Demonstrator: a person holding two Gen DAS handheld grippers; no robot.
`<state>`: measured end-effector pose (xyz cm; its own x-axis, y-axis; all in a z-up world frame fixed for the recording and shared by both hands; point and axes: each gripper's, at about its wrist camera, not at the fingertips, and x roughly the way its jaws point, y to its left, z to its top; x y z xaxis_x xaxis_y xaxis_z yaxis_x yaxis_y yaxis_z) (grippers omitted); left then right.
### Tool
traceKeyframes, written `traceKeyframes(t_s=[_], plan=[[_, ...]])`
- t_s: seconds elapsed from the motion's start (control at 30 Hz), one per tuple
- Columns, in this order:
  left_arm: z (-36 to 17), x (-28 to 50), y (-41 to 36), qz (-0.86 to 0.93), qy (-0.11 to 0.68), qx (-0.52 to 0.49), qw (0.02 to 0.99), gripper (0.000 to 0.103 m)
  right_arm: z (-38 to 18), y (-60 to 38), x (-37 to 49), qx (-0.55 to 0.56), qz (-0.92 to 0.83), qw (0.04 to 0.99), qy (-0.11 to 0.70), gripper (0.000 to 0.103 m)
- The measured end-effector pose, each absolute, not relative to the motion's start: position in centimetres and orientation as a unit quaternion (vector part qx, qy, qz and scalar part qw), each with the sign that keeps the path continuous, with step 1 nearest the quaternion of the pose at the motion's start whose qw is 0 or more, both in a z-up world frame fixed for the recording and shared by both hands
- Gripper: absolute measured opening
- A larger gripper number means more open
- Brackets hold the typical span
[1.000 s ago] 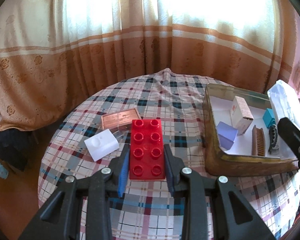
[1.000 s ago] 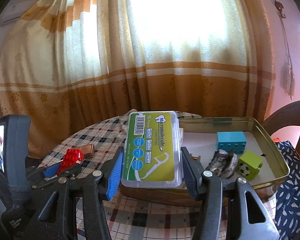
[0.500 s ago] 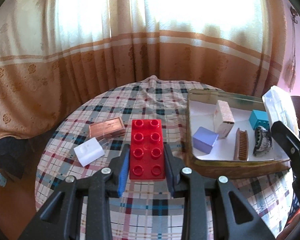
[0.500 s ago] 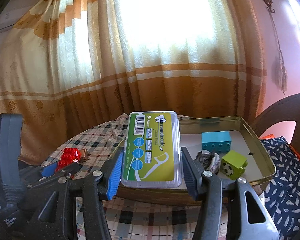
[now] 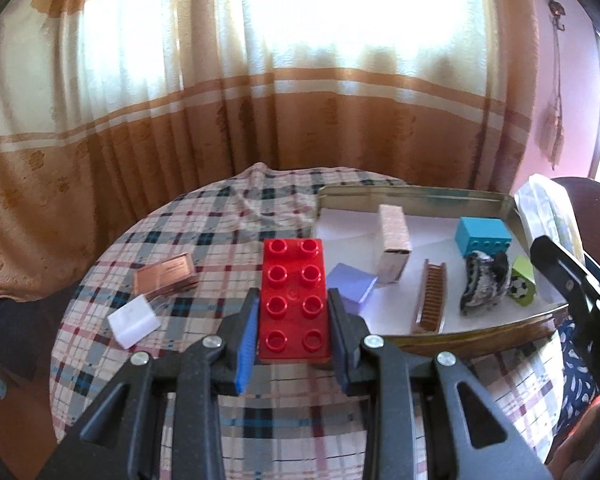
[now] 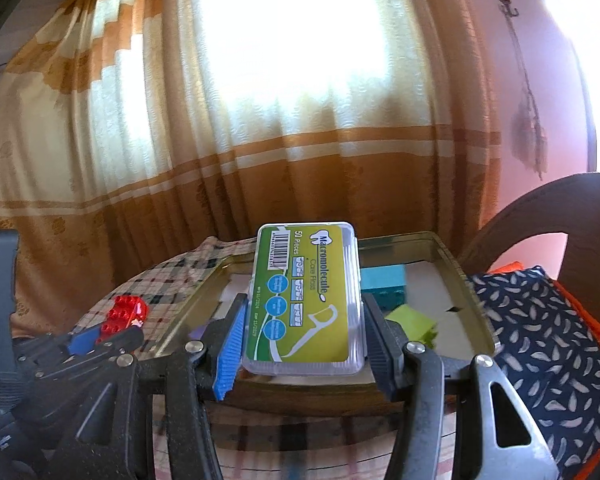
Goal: Organize rigid objects
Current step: 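Carry the floss case with the right tool while the left tool carries the red brick over the tray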
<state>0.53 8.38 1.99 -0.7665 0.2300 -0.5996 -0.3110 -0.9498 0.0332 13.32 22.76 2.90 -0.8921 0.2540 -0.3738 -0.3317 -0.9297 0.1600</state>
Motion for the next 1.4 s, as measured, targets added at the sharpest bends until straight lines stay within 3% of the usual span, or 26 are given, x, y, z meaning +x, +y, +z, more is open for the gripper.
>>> traceKeyframes(t_s=[0.47,1.4], plan=[[1.8,-0.3,13.8,0.928,0.090,-0.310,0.187,0.031,2.7,29.4,15.1,-0.175,0.948,0.233,0.130,0.056],[-0.2,-2.2,19.7,0.908,0.108,-0.342,0.216,0.030,0.6,31.1,11.9,-0.242,0.934,0.222,0.141,0.057]])
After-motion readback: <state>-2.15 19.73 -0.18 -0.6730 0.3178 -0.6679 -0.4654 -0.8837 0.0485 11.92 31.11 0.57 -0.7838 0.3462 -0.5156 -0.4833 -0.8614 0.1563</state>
